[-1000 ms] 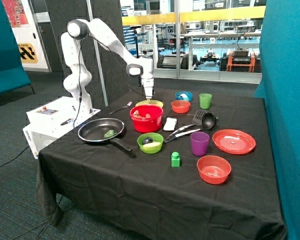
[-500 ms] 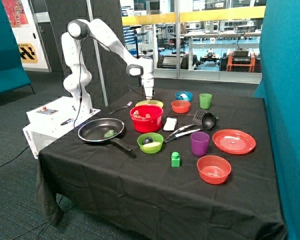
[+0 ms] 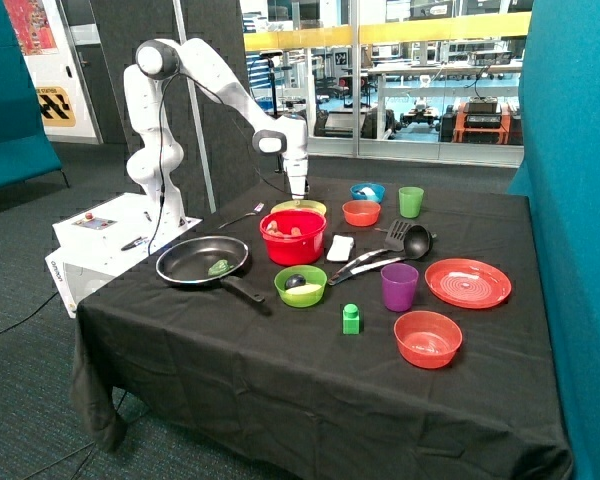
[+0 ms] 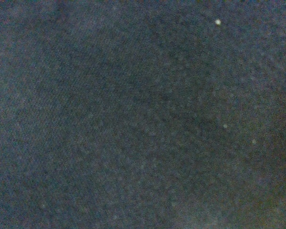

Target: Hide the teddy bear in the red bowl

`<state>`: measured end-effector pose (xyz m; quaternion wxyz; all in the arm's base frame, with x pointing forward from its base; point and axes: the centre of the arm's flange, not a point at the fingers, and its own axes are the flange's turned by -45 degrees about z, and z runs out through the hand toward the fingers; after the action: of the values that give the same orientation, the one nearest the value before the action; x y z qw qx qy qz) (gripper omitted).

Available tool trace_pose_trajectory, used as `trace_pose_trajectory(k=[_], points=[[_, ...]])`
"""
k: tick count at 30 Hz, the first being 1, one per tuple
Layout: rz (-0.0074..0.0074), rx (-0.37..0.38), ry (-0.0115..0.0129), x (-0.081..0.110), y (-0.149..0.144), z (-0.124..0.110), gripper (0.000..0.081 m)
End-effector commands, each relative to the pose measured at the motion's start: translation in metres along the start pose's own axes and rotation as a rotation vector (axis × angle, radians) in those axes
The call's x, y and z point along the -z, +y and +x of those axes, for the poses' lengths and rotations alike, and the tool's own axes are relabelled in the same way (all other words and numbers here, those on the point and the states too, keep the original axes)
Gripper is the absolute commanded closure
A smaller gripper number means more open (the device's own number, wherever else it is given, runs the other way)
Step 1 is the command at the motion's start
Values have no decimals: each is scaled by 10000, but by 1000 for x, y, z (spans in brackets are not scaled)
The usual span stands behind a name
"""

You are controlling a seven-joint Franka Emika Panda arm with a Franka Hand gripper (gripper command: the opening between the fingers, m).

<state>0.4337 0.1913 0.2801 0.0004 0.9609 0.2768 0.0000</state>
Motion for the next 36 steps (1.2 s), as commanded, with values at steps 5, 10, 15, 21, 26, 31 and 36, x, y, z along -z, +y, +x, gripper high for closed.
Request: trace_pose_trajectory(k=[5, 10, 15, 21, 26, 31, 36], points=[[7, 12, 2, -12, -1, -4, 686], [7, -5, 2, -13, -2, -5, 795], [7, -11, 2, -12, -2, -4, 808], [7, 16, 2, -9, -1, -2, 808], [7, 41, 2, -7, -1, 0, 808], [7, 59, 2, -6, 0, 1, 808], [7, 69, 2, -6, 2, 2, 808]])
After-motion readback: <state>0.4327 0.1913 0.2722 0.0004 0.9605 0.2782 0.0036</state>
